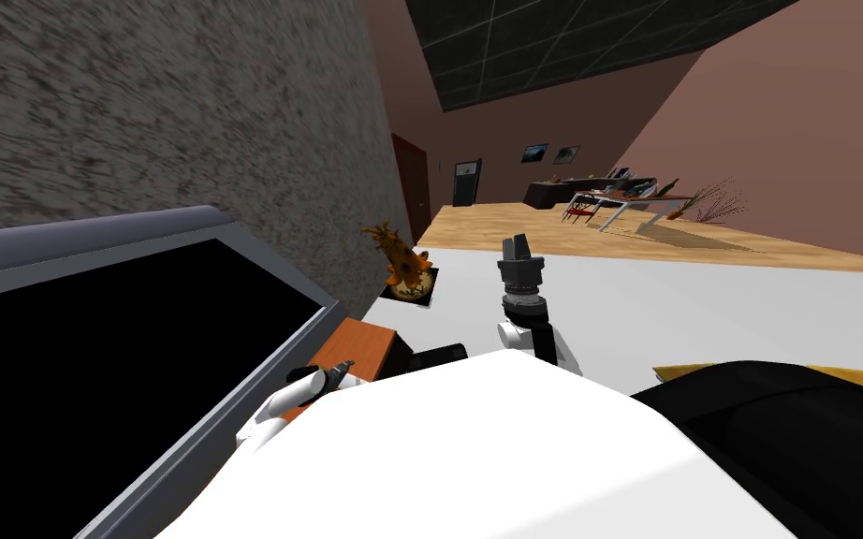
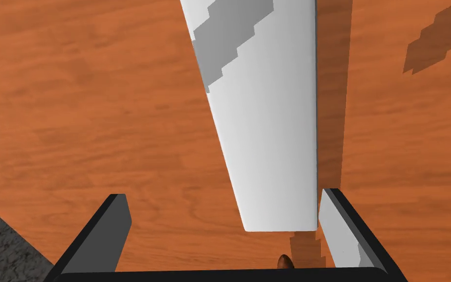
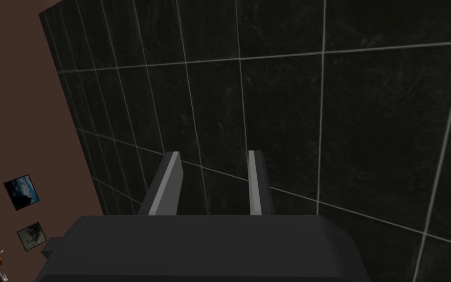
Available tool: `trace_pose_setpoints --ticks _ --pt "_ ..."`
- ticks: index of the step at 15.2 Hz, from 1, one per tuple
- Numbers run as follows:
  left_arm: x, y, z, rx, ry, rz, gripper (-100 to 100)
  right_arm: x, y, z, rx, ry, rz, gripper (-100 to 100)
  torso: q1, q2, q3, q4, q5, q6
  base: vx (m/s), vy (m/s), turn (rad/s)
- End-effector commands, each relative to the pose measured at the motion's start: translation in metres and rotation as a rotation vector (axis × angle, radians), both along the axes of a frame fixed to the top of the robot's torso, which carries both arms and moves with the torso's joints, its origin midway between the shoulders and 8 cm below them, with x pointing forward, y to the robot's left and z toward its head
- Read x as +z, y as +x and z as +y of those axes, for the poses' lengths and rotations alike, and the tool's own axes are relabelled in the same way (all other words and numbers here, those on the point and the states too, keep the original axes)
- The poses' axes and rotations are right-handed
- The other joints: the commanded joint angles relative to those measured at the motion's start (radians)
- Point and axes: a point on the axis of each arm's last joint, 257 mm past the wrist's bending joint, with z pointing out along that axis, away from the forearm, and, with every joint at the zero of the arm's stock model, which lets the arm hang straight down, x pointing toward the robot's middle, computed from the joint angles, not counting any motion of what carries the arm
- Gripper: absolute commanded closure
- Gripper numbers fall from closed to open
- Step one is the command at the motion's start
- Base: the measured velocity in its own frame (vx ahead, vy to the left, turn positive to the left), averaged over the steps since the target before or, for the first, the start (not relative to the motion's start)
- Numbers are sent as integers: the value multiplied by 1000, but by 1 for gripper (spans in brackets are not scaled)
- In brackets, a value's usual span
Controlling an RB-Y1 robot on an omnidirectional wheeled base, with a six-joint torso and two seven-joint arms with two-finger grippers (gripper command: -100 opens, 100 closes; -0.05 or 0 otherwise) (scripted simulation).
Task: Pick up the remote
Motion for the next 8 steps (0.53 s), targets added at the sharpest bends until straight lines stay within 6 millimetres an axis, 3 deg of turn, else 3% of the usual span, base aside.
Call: trace_pose_setpoints --ticks 1,8 --pt "-5 -15 4 8 -12 43 -100 0 0 0 0 0 0 0 0 0 0 0 0 0 14 11 -71" --pt "-21 -65 1 38 -79 199 -100 0 0 0 0 0 0 0 0 -1 -1 0 0 0 23 8 -90"
